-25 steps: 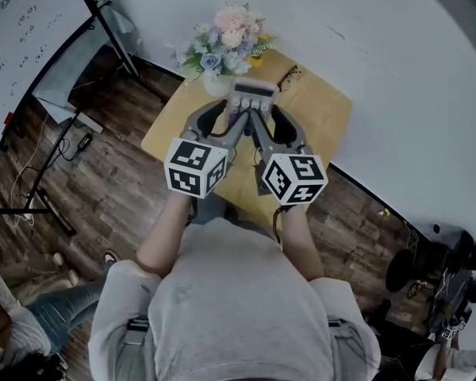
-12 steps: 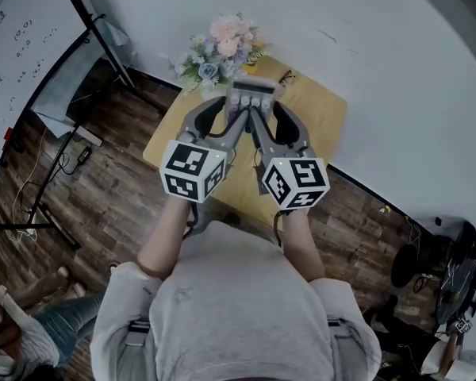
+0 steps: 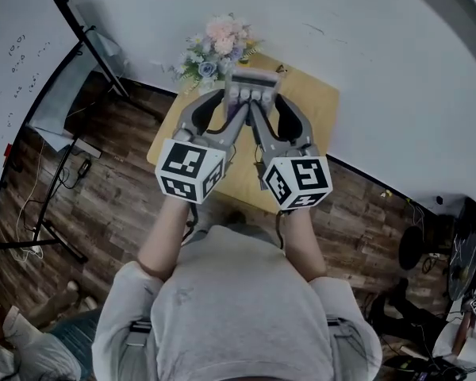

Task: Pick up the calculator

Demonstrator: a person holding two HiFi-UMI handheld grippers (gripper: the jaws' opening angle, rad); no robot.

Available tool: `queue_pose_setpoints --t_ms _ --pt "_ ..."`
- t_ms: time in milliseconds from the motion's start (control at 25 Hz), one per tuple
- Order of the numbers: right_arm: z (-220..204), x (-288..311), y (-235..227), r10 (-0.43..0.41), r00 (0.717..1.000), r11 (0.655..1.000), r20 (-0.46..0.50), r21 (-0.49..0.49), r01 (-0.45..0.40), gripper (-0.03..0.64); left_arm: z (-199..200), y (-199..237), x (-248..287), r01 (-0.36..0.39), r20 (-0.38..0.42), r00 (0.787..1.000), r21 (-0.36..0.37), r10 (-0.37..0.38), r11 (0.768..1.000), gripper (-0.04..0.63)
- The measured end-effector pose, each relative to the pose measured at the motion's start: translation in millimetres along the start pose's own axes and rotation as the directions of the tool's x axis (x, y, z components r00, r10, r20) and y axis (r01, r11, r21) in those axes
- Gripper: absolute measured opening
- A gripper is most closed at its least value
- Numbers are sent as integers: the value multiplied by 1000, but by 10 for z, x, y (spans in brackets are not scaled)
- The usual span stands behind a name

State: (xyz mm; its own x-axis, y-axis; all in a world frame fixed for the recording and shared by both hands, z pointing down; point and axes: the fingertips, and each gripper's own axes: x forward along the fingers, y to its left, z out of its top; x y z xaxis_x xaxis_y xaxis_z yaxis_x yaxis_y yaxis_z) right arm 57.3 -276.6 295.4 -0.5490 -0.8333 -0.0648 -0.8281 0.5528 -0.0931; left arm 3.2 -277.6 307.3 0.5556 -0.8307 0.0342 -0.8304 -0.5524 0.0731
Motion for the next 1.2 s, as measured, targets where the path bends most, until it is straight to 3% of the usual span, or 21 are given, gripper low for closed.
queue_pose_setpoints --t_ms 480,1200 --pt "345 -428 316 -80 993 994 89 -63 86 189 309 -299 -394 93 65 993 58 -96 994 188" --pt "489 -856 699 -184 970 974 159 -100 201 186 437 -543 -843 206 112 970 102 -217 973 187"
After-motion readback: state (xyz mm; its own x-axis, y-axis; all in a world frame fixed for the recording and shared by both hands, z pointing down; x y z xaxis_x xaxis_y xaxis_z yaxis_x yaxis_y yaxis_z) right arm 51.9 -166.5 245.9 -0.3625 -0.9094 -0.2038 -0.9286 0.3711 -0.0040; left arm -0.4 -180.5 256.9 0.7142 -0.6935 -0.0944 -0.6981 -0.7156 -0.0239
